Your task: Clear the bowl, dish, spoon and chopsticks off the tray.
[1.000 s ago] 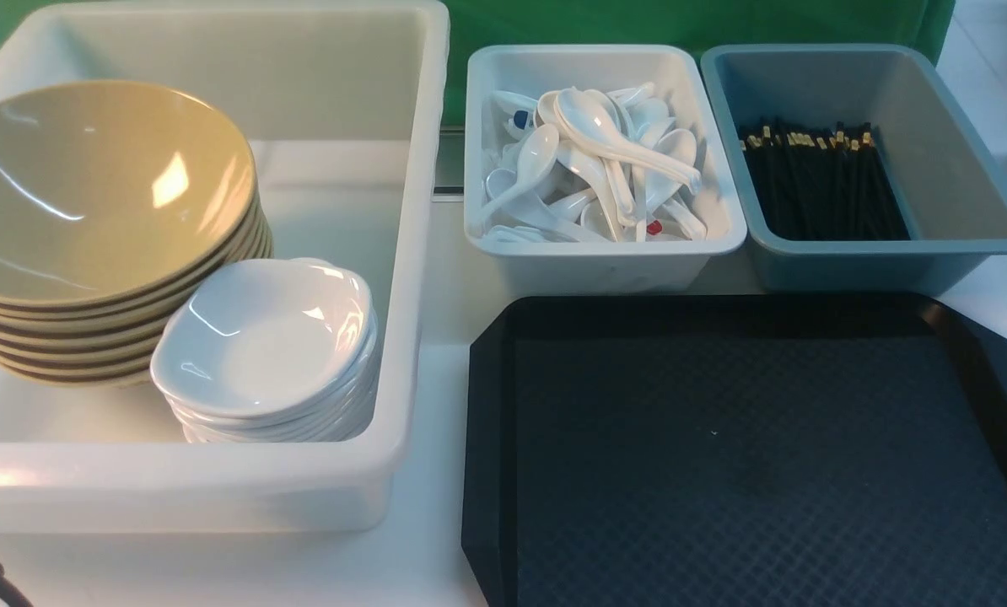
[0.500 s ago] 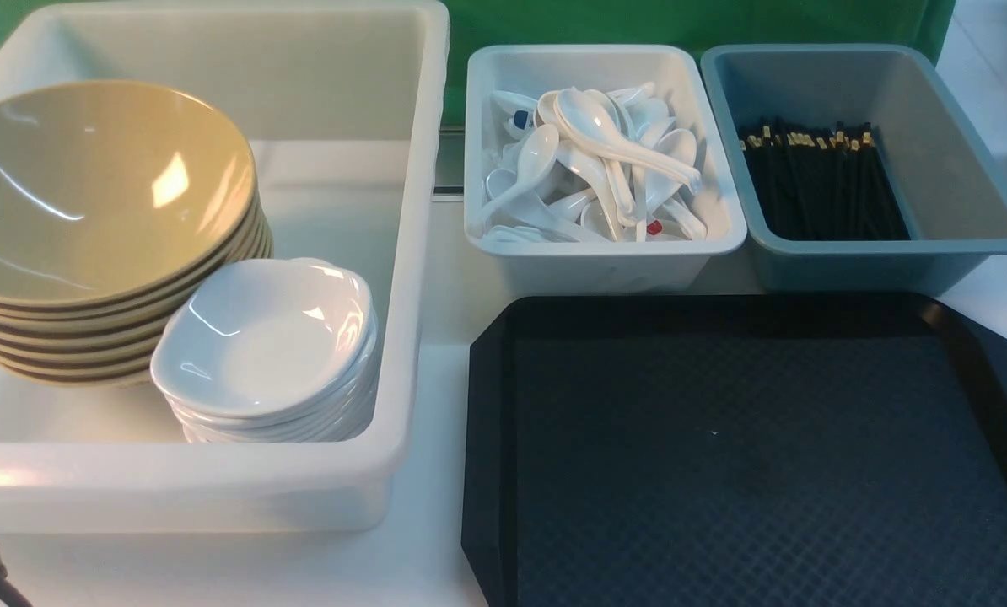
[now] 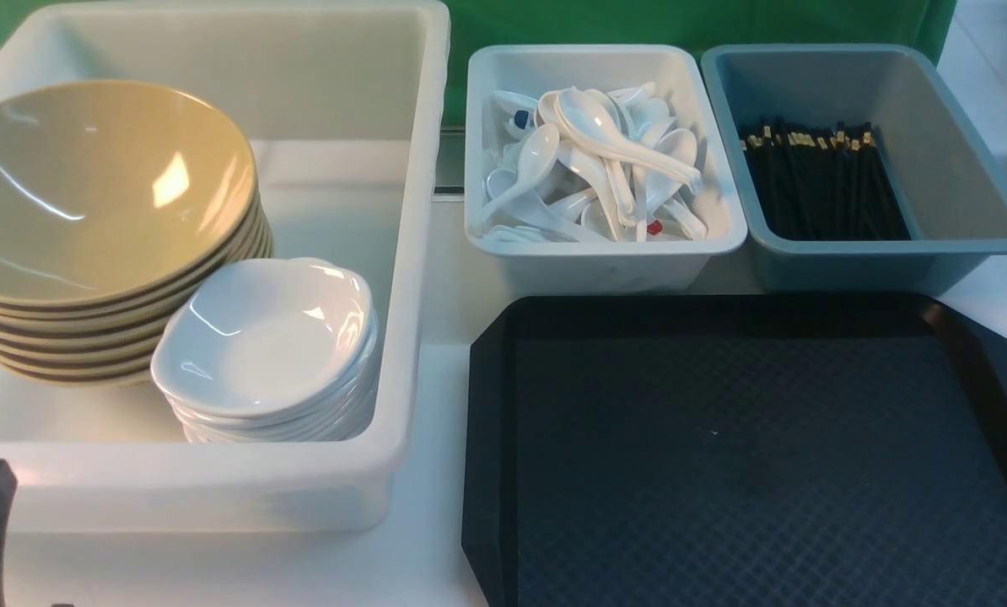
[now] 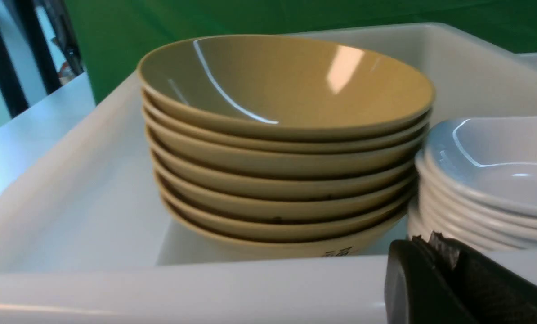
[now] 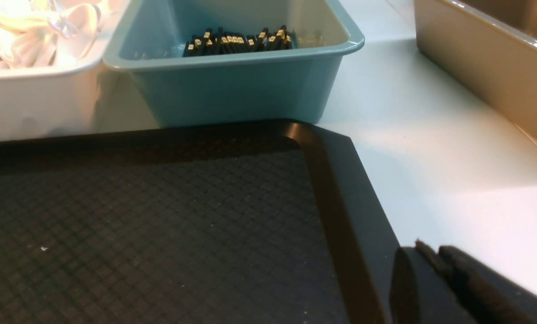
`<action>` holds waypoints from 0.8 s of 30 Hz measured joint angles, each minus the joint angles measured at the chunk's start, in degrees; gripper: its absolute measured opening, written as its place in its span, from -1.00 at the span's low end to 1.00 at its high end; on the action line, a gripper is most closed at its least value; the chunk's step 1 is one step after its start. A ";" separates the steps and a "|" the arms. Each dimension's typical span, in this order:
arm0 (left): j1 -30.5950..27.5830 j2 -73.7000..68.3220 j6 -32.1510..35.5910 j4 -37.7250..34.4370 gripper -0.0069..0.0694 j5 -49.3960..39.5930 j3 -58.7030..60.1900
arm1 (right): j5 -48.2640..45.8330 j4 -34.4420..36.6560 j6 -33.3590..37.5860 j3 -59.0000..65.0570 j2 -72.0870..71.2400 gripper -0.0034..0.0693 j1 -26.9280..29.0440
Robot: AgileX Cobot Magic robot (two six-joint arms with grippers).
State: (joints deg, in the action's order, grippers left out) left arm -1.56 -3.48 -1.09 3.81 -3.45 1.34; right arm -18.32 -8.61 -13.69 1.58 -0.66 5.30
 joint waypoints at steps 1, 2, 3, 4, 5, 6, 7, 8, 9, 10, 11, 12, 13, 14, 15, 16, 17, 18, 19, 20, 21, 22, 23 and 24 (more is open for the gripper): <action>-0.97 2.12 1.09 -0.42 -0.85 -2.47 0.11 | 0.00 0.00 0.00 0.00 0.00 -0.69 0.00; -1.21 2.81 1.49 -0.58 -0.85 -3.62 0.11 | 0.00 0.00 0.00 0.00 0.00 -0.69 0.00; -1.32 3.64 2.57 -0.60 -0.85 -5.98 0.11 | 0.00 0.00 0.00 0.00 0.00 -0.69 0.00; -1.32 3.96 3.43 -0.68 -0.85 -7.75 0.11 | 0.00 0.00 0.00 0.00 0.00 -0.69 0.00; -1.32 3.97 3.54 -0.68 -0.85 -8.16 0.11 | 0.00 0.00 0.00 0.00 0.00 -0.69 0.00; -1.32 4.09 4.01 -1.23 -0.85 -11.11 0.11 | 0.00 0.00 0.00 0.00 0.00 -0.69 0.00; -1.32 4.09 4.20 -1.86 -0.85 -13.07 0.11 | 0.00 0.00 0.00 0.00 0.00 -0.69 0.00; -1.32 4.09 4.36 -1.96 -0.85 -13.66 0.11 | 0.00 0.00 0.00 0.00 0.00 -0.69 0.00; -1.32 4.09 4.49 -2.12 -0.85 -13.99 0.11 | 0.00 0.00 0.00 0.00 0.00 -0.69 0.00; -1.32 4.09 4.73 -2.31 -0.85 -14.05 0.11 | 0.00 0.00 0.00 0.00 0.00 -0.68 0.00; -1.32 4.09 4.78 -2.31 -0.85 -14.05 0.11 | 0.00 0.00 0.00 0.00 0.00 -0.68 0.00; -1.32 4.09 4.86 -2.38 -0.85 -14.05 0.11 | 0.00 0.00 0.00 0.00 0.00 -0.68 0.00; -1.32 4.09 4.87 -2.50 -0.85 -14.05 0.11 | 0.00 0.00 0.00 0.00 0.00 -0.67 0.00; -1.32 4.12 4.92 -2.50 -0.85 -14.05 0.11 | 0.00 0.00 0.00 0.00 0.00 -0.67 0.00; -1.32 4.15 4.92 -2.50 -0.85 -14.05 0.11 | 0.00 0.00 0.00 0.00 0.00 -0.67 0.00; -1.32 4.19 4.92 -2.50 -0.85 -14.05 0.11 | 0.00 0.00 0.00 0.00 0.00 -0.66 0.00; -1.32 4.19 4.92 -2.50 -0.85 -14.05 0.11 | 0.00 0.00 0.00 0.00 0.00 -0.66 0.00; -1.32 4.19 4.92 -2.54 -0.85 -14.05 0.11 | 0.00 0.00 0.00 0.00 0.00 -0.65 0.00; -1.32 4.25 4.92 -2.61 -0.85 -14.05 0.11 | 0.00 0.00 0.00 0.00 0.00 -0.64 0.00; -1.32 4.26 4.92 -2.68 -0.85 -14.05 0.11 | 0.00 0.00 0.00 0.00 0.00 -0.64 0.00; -1.32 4.26 4.92 -2.75 -0.85 -14.05 0.11 | 0.00 0.00 0.00 0.00 0.00 -0.64 0.00; -1.32 4.26 4.92 -2.79 -0.85 -14.05 0.11 | 0.00 0.00 0.00 0.00 0.00 -0.64 0.00; -1.32 4.26 4.92 -3.02 -0.85 -14.05 0.11 | 0.00 0.00 0.00 0.00 0.00 -0.64 0.00; -1.32 4.26 4.92 -3.07 -0.85 -14.05 0.11 | 0.00 0.00 0.00 0.00 0.00 -0.64 0.00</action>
State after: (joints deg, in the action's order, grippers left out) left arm -2.88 0.77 3.83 0.74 -17.50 1.45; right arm -18.32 -8.61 -13.69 1.58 -0.66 5.30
